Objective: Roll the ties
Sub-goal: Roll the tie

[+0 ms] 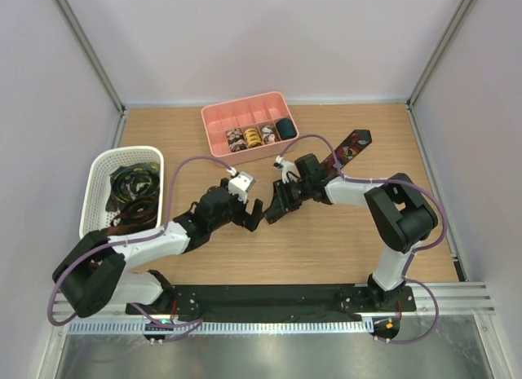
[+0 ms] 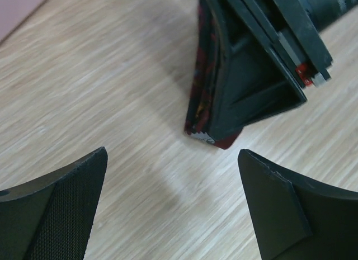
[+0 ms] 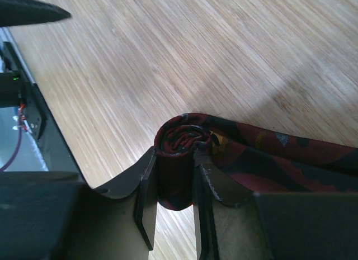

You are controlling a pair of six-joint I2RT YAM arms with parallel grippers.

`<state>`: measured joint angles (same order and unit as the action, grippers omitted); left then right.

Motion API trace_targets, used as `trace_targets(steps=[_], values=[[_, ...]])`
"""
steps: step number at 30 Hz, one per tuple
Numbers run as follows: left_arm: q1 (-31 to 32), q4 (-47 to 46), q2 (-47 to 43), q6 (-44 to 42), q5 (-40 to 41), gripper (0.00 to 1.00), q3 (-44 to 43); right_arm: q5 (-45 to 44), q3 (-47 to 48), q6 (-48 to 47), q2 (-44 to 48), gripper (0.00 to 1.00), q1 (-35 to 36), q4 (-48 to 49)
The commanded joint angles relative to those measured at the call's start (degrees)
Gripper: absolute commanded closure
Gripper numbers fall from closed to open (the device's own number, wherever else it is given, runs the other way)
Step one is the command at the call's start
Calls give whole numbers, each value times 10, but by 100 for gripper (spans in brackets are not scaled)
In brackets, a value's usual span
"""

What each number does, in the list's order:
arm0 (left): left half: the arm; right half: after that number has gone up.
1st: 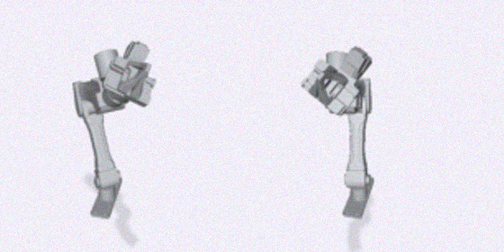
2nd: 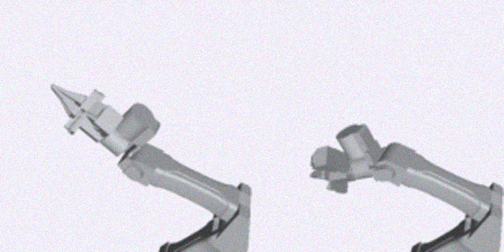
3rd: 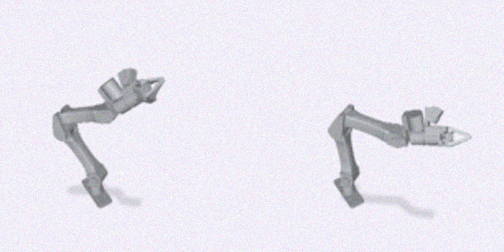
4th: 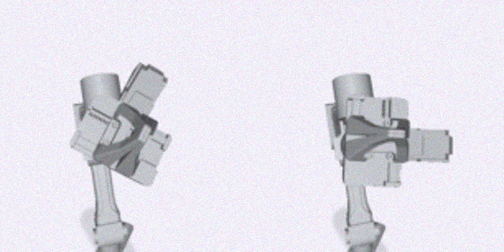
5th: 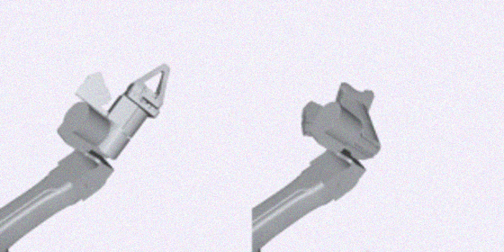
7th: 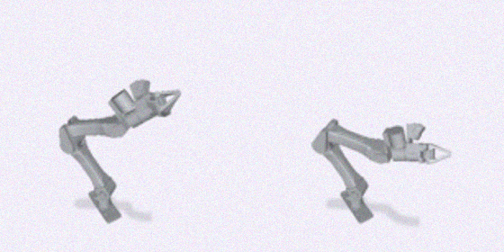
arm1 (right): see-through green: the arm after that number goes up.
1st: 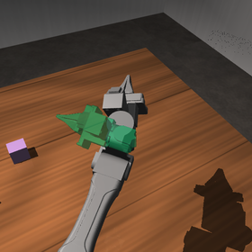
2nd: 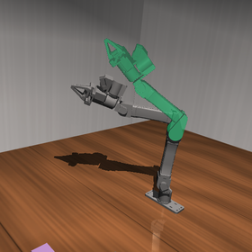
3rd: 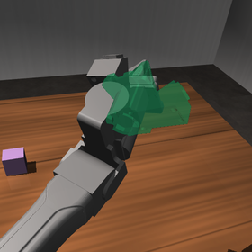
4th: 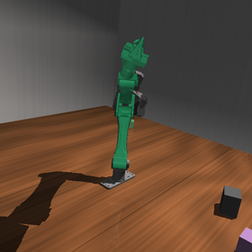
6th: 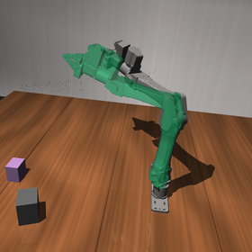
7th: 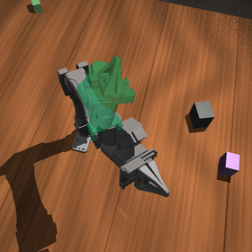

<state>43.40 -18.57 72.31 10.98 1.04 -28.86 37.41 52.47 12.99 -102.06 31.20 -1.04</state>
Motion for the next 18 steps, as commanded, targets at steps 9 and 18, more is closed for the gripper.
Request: trace_targets(steps=[9,18], values=[[26,78,127,-148,-118,0,-124,77,4,26,-55,86,-32,38],[29,164,233,-177,-117,3,-216,103,1,46,-62,86,-53,56]])
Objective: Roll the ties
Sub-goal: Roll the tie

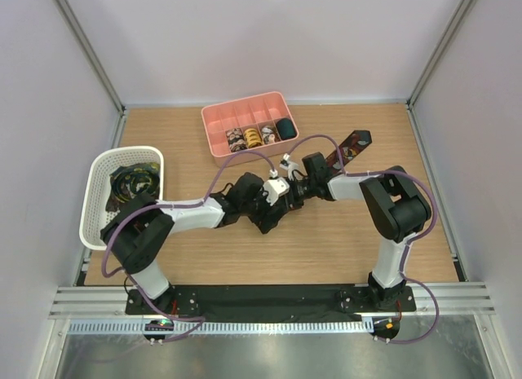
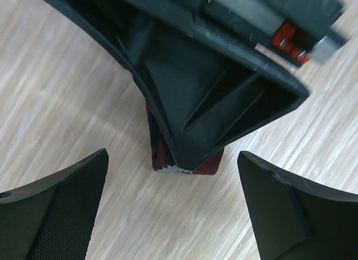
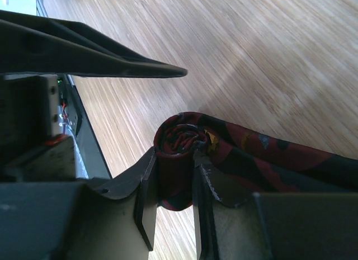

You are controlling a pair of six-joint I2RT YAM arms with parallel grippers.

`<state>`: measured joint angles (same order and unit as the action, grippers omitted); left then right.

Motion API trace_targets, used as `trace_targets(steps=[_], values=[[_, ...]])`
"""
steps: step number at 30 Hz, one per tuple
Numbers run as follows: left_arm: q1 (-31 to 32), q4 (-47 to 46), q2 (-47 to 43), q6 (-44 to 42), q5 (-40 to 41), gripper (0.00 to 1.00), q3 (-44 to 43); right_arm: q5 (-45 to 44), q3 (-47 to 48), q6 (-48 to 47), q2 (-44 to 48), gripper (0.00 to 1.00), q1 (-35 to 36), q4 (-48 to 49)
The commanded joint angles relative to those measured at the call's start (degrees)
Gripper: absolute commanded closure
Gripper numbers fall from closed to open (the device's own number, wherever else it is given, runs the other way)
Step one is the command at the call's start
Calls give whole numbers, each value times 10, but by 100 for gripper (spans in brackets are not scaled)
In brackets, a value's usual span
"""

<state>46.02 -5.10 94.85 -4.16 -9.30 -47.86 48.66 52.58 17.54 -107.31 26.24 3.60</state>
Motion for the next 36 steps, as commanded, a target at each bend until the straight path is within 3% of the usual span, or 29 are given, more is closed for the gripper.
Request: trace_targets(steps=[1,18,28,36], values=[[3,33,16,-32,-13,3,-30,-9,0,2,-11,86,-4,9],[14,48,66,-40,9,23,-67,21,6,27,-18,86,-14,27],[14,54,67,-29,18,51,-65,32,2,32,-5,86,-14,38],[14,71,59,1,20,57,-67,36,-5,42,3,84,-13,56]])
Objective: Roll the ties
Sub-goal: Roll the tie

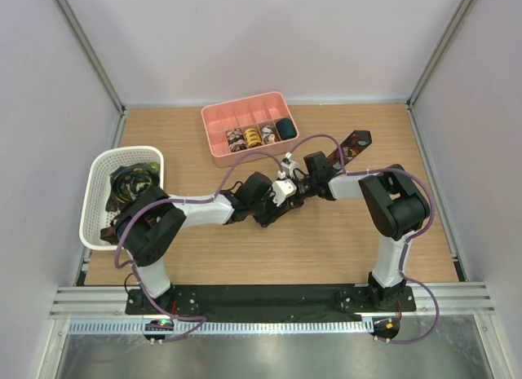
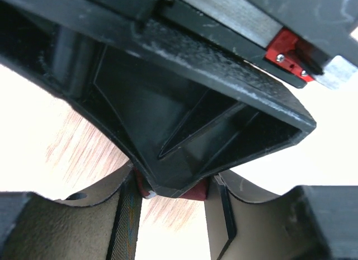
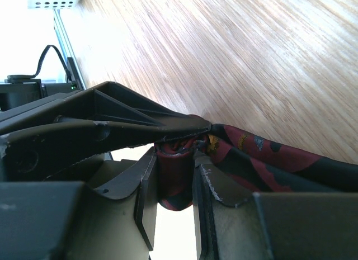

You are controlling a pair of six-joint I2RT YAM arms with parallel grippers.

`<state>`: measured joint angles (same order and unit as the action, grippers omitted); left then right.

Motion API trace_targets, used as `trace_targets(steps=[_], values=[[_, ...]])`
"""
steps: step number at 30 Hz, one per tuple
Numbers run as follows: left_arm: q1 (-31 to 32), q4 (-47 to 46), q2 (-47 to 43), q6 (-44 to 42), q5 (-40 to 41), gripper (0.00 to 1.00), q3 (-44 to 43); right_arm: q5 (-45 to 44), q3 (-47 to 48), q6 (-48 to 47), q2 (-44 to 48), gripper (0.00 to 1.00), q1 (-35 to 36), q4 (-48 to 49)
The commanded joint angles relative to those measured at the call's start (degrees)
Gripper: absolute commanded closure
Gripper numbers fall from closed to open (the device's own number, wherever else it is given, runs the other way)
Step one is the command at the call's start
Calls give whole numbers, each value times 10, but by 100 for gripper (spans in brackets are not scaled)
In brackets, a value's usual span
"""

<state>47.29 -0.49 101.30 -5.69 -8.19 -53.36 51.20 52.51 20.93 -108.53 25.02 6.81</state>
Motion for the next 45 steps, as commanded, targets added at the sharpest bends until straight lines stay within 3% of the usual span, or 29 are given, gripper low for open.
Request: trace_targets(steps=[1,5,10,13,26,30,37,38,42,45], values=[[1,25,-4,23,11,57,-14,12,-5,10,11,84,-1,31],[1,27,1,24,6,53,-16,1,-11,15,-5,84,-1,42],[1,30,-8,17,9,26,-17,-6,-19,23,-17,84,-5,53],[2,30,-13,-5,5,22,-21,-1,-19,25,-25,85,-8,53],[2,42,43,-74,-25,29,-78,18,-21,38,-34,86,-20,68],[2,70,58,-75,-19,43,-90,16,-20,38,-38,85,-23,66],[2,102,58,-73,-11,57,-90,11,-9,35,-38,83,-28,51],[2,106,58,-65,-12,57,-91,11,-8,35,-36,83,-30,49],[2,111,54,-55,-26,34,-89,14,-7,34,-36,83,-30,47],[2,110,51,-58,-17,34,-86,14,-7,33,-35,84,-30,47]])
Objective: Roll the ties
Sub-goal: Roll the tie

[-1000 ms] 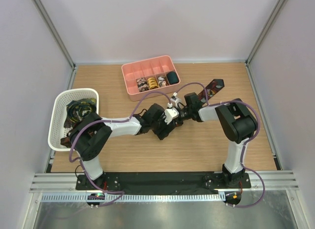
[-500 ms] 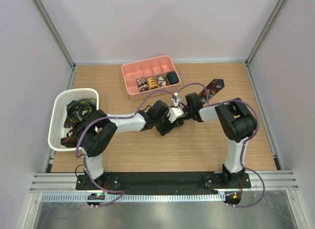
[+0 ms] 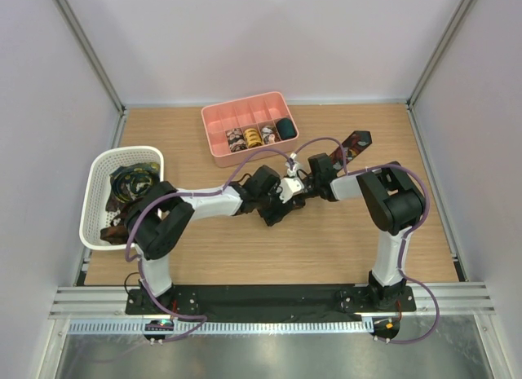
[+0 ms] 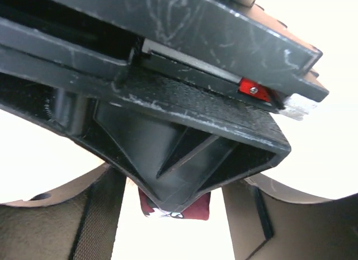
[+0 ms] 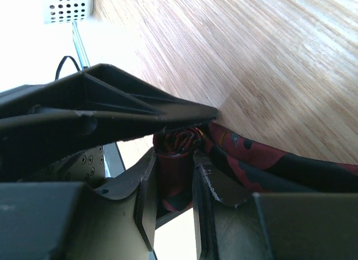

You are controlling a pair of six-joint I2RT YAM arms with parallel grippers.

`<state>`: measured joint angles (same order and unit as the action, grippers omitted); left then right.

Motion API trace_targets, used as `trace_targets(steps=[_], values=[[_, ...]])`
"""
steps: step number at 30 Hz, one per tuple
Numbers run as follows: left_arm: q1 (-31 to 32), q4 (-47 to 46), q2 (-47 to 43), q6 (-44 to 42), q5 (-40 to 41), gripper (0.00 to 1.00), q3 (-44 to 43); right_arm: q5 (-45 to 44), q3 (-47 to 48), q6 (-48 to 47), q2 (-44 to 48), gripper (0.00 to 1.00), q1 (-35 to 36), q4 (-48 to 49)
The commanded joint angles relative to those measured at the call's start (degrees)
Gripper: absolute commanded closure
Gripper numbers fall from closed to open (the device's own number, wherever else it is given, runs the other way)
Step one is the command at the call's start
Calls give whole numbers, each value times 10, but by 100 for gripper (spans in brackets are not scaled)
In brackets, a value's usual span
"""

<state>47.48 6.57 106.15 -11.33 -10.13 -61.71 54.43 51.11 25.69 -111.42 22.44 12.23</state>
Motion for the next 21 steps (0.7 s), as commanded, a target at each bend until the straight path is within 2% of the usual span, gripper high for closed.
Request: trace_targets(steps=[1,6,7,9,10,11,13,16,17,20,21], values=[[0,41,3,-2,5,36,-2,-19,5,-14,-6,84,-4,-8],[-1,41,14,-6,7,56,-8,-20,1,-13,-6,84,-9,-4],[-2,43,15,-8,8,57,-10,-19,0,-12,-6,84,-10,-3],[-1,51,14,-8,7,54,-10,-19,-2,-11,-6,84,-12,-1],[-2,52,13,-7,6,49,-9,-18,-3,-11,-6,85,-13,1],[-2,53,12,-8,6,41,-9,-18,-4,-9,-5,85,-13,3],[-2,49,8,-5,5,37,-3,-16,-1,-8,-8,84,-14,4],[-2,46,13,-10,9,48,-6,-14,-2,-4,-12,84,-13,9],[-1,48,16,-11,13,57,-7,-15,-2,-5,-12,84,-13,9],[-1,48,21,-13,18,71,-10,-19,0,-10,-11,81,-14,-2],[-1,49,23,-12,17,73,-12,-20,0,-13,-10,79,-13,-4]])
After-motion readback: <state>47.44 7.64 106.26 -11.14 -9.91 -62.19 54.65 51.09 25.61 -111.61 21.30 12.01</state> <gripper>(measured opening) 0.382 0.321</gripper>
